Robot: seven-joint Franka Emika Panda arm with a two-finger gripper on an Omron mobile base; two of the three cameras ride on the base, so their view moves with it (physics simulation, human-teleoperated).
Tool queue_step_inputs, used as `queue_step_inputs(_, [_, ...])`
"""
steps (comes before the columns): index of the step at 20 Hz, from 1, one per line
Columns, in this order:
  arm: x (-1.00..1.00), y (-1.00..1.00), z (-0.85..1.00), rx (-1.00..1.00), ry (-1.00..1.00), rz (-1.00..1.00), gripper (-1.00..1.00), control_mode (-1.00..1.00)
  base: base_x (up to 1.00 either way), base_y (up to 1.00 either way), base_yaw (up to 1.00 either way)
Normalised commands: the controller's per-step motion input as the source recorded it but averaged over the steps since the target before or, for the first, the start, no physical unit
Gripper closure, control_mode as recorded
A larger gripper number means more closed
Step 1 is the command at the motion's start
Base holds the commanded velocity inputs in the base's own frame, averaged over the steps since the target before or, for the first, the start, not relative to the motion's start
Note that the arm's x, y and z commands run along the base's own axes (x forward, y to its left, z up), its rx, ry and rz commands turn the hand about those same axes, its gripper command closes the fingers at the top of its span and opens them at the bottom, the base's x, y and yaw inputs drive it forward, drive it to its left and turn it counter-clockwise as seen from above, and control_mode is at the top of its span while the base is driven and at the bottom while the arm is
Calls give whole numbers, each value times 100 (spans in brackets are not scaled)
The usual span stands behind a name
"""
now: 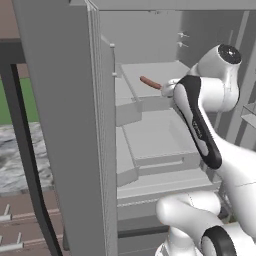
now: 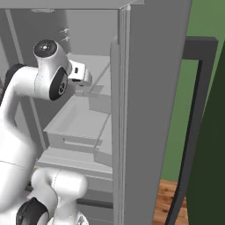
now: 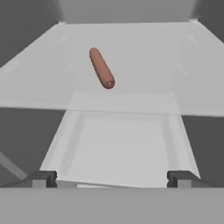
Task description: Retrieve the sausage and cheese from the fridge and place them on the cutting board on the counter.
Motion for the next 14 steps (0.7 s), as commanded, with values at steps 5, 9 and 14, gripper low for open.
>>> queue_step_inputs(5, [60, 0, 0, 0, -4, 0, -100, -100, 0, 0, 0])
queue_step_inputs(9, [46, 0, 0, 0, -7, 2, -100, -100, 0, 0, 0])
queue_step_inputs(14, [36, 19, -4, 0, -4, 5, -100, -100, 0, 0, 0])
